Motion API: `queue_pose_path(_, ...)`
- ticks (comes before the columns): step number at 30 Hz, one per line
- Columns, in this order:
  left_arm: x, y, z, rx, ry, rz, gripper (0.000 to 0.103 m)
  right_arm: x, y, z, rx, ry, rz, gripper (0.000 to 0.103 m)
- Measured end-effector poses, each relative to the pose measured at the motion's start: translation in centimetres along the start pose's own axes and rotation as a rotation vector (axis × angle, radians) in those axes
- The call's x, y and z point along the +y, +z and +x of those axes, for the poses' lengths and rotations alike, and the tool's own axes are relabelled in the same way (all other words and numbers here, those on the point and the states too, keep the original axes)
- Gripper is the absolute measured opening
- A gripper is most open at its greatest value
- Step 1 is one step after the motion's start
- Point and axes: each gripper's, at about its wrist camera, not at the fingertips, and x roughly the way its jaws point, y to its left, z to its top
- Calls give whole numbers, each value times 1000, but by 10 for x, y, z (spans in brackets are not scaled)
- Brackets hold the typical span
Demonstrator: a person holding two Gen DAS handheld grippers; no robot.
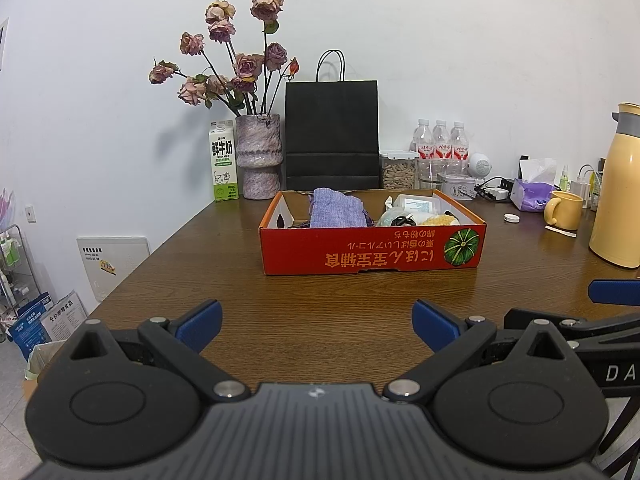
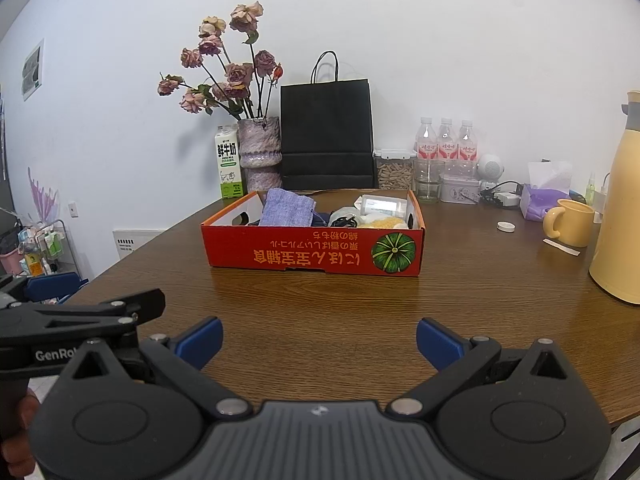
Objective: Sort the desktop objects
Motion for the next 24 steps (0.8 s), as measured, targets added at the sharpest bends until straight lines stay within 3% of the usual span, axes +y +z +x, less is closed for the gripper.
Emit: queue_pose_path(24,2,0,0,2,-2,-1,103,-1,0,-1,-2,-2,-3,103)
